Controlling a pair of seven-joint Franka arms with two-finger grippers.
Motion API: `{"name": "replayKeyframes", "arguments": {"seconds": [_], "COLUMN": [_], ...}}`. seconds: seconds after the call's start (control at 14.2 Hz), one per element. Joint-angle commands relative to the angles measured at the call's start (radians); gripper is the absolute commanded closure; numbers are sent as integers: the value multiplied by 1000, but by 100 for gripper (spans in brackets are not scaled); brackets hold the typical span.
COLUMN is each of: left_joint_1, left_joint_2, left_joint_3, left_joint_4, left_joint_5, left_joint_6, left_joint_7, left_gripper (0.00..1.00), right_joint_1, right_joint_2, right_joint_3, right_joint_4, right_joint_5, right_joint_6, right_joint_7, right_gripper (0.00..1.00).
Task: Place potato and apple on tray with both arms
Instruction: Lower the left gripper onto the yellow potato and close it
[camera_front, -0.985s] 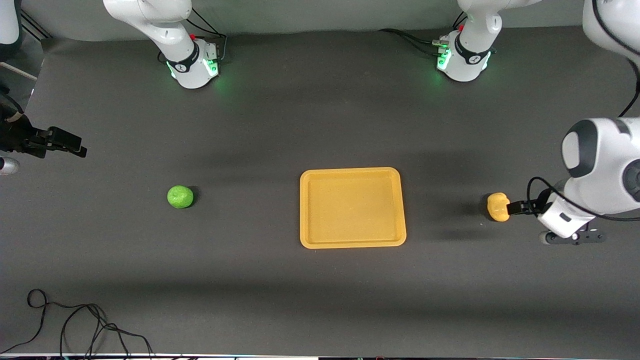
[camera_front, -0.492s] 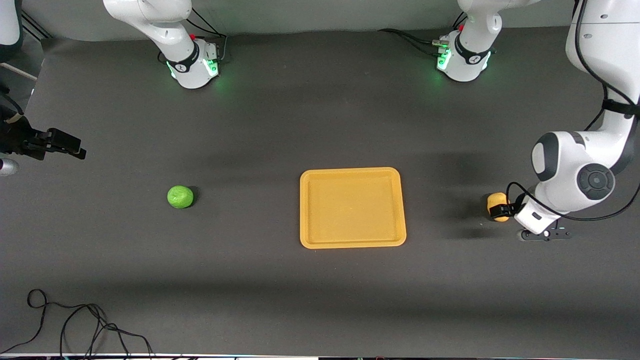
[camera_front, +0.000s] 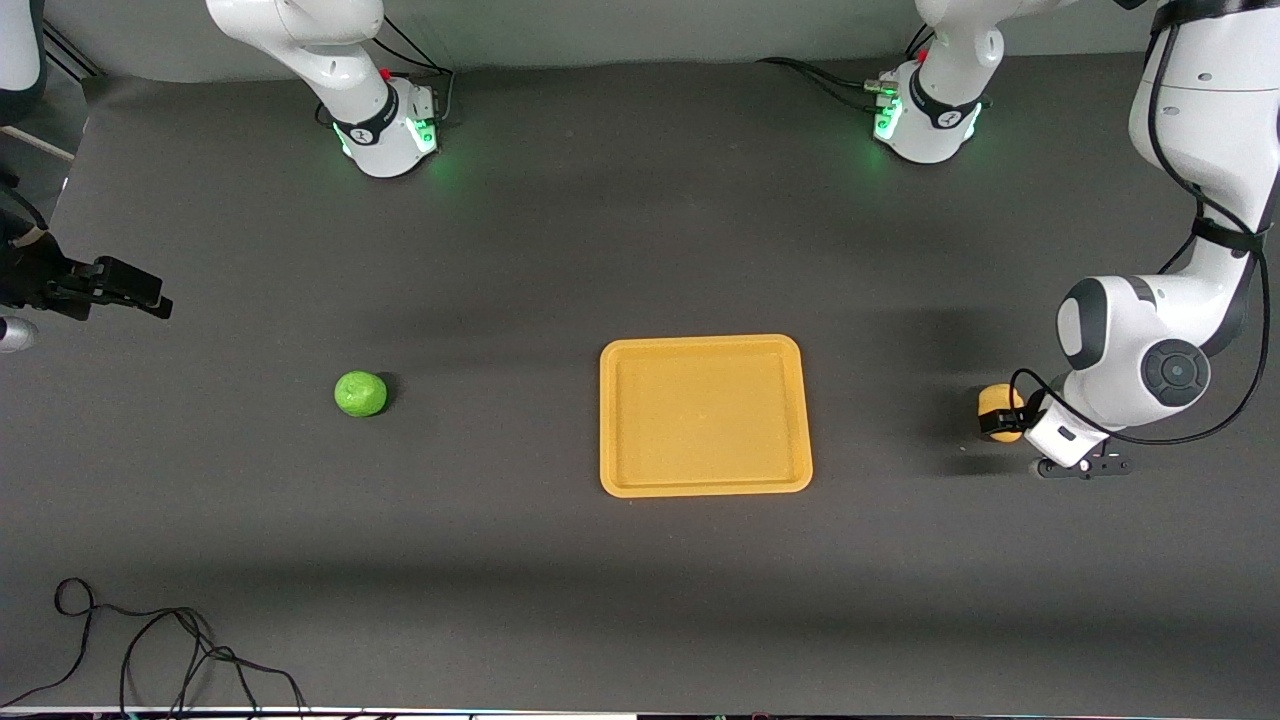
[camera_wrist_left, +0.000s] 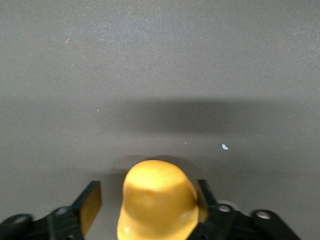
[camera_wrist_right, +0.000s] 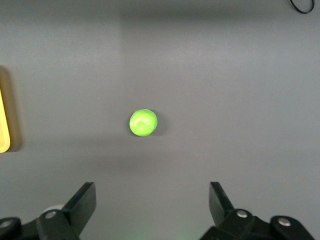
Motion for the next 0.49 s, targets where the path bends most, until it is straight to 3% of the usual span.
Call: {"name": "replayKeyframes", "arguments": {"seconds": [0.0, 0.42], "left_joint_1": [2, 2], "left_joint_2": [-15, -26], "left_joint_3": [-5, -10], "left_joint_4": [-16, -2], "left_joint_5": [6, 3], "left_joint_6": [-25, -83], "left_joint_7": [4, -1], "left_gripper": [45, 83], "right_joint_1": [12, 10], "right_joint_2": [-2, 0], "right_joint_3": [-8, -8], "right_joint_4": [0, 1], "right_joint_5": [-14, -14], "right_joint_6": [-4, -5], "right_joint_7": [-15, -15], "right_gripper": [0, 0]}}
